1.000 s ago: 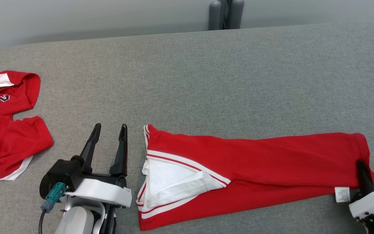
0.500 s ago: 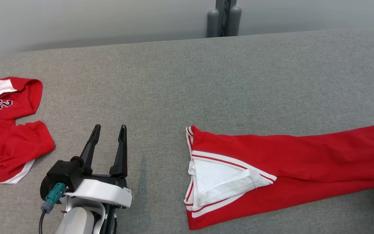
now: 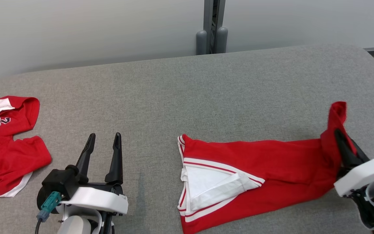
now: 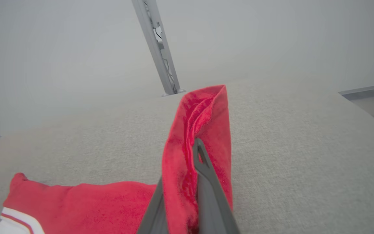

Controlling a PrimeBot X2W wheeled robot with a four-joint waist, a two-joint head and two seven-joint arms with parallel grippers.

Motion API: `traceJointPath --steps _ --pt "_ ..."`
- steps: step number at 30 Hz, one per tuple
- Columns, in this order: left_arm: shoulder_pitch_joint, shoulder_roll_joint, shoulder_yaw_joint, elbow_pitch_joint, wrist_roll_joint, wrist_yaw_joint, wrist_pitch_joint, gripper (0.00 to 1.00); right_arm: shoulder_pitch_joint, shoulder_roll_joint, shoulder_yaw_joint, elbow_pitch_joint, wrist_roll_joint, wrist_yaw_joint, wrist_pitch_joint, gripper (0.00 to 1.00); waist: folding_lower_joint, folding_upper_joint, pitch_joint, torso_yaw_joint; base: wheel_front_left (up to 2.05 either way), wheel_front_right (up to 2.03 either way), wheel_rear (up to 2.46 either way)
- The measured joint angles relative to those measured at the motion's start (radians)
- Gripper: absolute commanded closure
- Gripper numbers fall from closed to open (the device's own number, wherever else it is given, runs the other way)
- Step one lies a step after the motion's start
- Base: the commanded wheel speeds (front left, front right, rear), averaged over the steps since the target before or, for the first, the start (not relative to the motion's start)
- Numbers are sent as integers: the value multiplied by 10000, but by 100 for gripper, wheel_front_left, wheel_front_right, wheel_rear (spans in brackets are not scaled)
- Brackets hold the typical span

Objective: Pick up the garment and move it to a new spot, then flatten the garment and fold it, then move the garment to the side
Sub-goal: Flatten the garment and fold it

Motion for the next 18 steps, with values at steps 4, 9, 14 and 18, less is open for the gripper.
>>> traceJointPath --steps 4,9,14,18 --pt "34 -10 59 -15 -2 6 0 0 13 460 552 -1281 280 0 318 100 0 0 -94 -49 0 0 0" --pt "71 -13 153 -56 -17 4 0 0 162 1216 1133 -2514 489 0 819 100 0 0 -148 -2 0 0 0" --pt "130 -15 171 -67 -94 6 0 0 320 2044 1588 -3022 589 0 1258 100 0 0 -168 127 0 0 0" --pt "128 -19 81 -73 -151 10 0 0 304 2541 1864 -2794 395 0 1354 100 0 0 -104 308 0 0 0"
